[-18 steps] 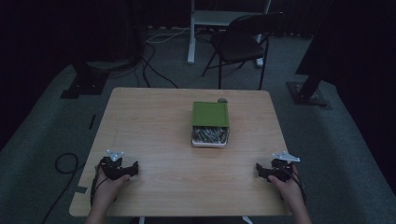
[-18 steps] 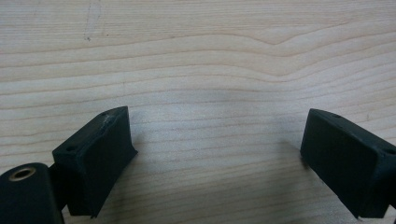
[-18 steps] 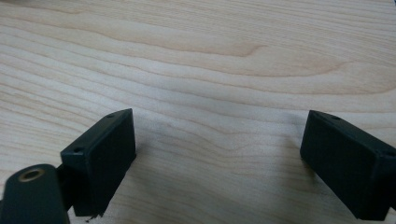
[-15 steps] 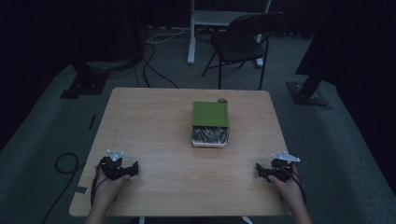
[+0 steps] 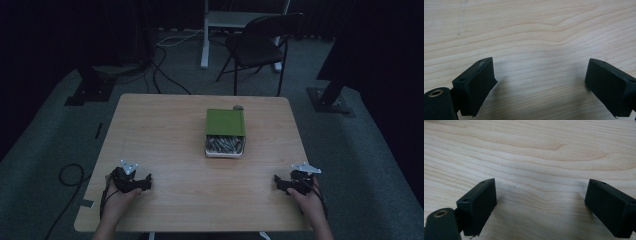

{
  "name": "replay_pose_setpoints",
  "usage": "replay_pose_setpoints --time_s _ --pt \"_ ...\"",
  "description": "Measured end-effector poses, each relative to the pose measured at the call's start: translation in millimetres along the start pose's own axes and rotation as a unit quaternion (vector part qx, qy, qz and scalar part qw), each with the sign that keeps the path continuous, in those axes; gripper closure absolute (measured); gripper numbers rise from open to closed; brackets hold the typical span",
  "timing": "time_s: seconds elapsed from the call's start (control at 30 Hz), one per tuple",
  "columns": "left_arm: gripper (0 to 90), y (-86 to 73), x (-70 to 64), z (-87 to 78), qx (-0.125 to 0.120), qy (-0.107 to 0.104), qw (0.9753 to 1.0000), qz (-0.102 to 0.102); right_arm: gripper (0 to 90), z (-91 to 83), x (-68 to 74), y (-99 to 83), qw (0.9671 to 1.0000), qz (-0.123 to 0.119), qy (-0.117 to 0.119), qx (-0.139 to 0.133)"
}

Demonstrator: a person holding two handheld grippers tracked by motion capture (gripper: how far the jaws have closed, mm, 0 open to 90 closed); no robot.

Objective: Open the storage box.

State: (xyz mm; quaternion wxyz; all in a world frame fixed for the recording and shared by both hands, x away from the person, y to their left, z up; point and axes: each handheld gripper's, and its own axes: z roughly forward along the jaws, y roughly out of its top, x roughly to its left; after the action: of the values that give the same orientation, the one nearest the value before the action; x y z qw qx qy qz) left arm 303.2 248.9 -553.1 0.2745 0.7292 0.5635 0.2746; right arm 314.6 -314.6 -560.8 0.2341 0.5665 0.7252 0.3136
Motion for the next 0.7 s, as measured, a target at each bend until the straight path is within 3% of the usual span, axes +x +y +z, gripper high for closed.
replay_pose_setpoints --time_s 0.1,0.4,0.7 --pt "9.9 2.1 -5.3 1.0 -0.002 -0.008 0.9998 0.019 10.1 0.0 0.0 0.0 1.0 0.0 0.0 0.0" --pt "9.8 8.4 -17.1 3.5 -0.006 -0.018 0.9988 0.045 10.1 0.0 0.0 0.0 1.0 0.0 0.0 0.0" --pt "9.8 17.0 -37.8 6.2 -0.016 -0.035 0.9961 0.079 10.1 0.0 0.0 0.0 1.0 0.0 0.0 0.0"
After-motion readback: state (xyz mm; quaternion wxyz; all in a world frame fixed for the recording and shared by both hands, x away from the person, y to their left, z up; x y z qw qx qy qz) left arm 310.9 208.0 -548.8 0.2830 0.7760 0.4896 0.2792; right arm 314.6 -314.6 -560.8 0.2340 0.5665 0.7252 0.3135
